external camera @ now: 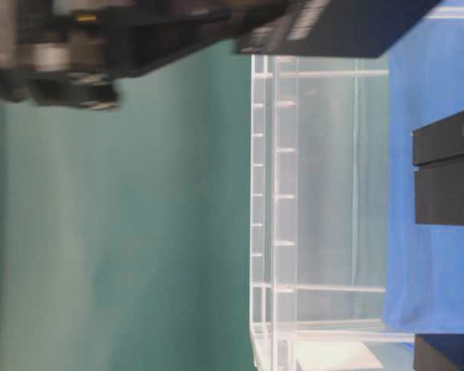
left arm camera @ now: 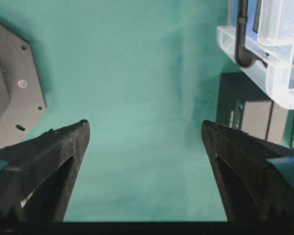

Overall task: Take out the box from the case.
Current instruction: 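Carry the box forward and lower it onto the cloth at right, then open the right gripper to release the box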

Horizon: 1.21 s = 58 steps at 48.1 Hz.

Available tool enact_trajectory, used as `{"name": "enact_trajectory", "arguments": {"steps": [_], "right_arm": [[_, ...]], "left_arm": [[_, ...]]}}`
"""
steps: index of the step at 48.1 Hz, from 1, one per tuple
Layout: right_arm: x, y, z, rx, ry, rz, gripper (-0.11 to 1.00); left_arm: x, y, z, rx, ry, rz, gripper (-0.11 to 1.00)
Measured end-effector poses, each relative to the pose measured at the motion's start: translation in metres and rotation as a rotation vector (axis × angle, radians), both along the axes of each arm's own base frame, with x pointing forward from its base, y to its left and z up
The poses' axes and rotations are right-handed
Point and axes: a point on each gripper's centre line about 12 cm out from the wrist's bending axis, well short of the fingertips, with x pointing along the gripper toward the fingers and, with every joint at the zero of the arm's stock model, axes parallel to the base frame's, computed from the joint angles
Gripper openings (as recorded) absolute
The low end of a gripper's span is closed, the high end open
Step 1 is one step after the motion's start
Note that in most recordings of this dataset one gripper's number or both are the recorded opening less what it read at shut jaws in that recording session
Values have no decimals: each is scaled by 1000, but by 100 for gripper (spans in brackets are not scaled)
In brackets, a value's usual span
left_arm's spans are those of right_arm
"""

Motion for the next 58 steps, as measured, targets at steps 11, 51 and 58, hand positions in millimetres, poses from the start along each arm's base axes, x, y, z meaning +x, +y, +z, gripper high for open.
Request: {"name": "enact_trajectory", "arguments": {"steps": [11, 51, 58], "right_arm": [[-4, 0, -32, 21, -19, -16, 66], [-5, 7, -74, 97, -65, -56, 67], [-7, 6, -74, 91, -46, -56, 89]], "left_arm": [[0, 0, 0, 0, 1, -1, 99], [0, 0, 0, 0, 1, 0, 99], [0, -1, 0, -2, 1, -2, 99]]}}
